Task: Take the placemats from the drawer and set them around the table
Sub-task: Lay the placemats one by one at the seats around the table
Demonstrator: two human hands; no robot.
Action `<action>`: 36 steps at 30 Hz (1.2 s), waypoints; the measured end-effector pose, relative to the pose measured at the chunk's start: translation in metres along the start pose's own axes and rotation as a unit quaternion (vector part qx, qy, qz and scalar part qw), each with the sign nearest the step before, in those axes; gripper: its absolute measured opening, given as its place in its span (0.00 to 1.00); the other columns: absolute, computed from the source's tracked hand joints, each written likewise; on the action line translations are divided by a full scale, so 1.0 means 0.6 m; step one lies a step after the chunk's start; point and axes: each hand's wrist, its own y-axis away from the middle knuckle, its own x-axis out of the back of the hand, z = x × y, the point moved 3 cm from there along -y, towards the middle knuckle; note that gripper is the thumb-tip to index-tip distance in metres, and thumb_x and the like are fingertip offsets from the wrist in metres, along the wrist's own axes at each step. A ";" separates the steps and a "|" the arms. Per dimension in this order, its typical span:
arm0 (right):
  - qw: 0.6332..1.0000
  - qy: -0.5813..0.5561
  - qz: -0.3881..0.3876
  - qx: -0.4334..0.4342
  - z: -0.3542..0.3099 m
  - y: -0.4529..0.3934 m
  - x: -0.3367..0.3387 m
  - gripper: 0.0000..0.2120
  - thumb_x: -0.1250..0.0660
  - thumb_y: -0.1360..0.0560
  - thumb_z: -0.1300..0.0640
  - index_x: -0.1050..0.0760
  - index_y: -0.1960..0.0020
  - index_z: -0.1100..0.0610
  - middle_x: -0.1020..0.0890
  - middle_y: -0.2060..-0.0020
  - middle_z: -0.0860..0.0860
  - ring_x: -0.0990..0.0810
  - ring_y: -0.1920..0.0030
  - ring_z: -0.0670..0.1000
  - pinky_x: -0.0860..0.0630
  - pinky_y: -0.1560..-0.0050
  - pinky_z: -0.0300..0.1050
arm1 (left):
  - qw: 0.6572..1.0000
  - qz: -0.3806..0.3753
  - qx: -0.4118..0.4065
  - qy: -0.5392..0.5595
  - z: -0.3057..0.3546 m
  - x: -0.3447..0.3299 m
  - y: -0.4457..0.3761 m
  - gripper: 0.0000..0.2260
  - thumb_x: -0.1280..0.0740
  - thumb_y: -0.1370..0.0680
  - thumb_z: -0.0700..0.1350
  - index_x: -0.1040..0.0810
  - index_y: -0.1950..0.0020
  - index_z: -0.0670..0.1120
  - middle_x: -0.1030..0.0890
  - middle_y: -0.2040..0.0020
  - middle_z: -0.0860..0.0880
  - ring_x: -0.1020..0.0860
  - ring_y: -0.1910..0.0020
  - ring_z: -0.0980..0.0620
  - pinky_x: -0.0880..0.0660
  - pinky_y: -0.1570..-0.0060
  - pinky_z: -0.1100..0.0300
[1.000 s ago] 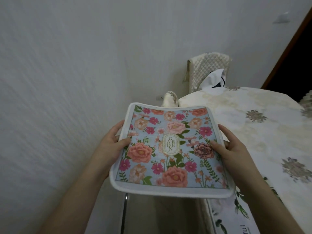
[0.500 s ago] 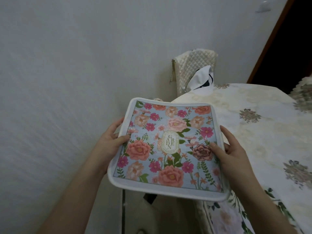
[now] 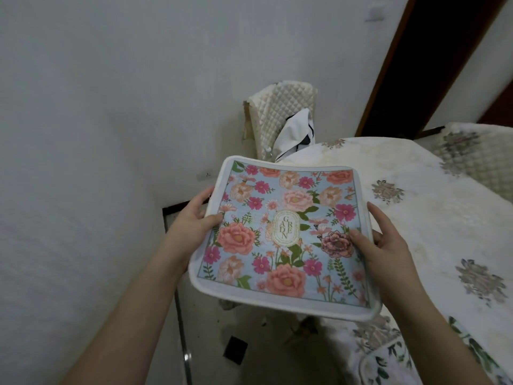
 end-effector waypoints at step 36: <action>0.925 -0.013 0.343 -0.160 0.202 -0.143 0.066 0.28 0.34 0.20 0.54 0.40 0.26 0.37 0.16 0.47 0.50 0.14 0.58 0.47 0.19 0.62 0.44 | 0.924 -0.363 0.061 -0.106 -0.031 -0.358 -0.453 0.26 0.32 0.20 0.41 0.34 0.26 0.61 0.15 0.45 0.41 0.16 0.51 0.36 0.20 0.53 0.36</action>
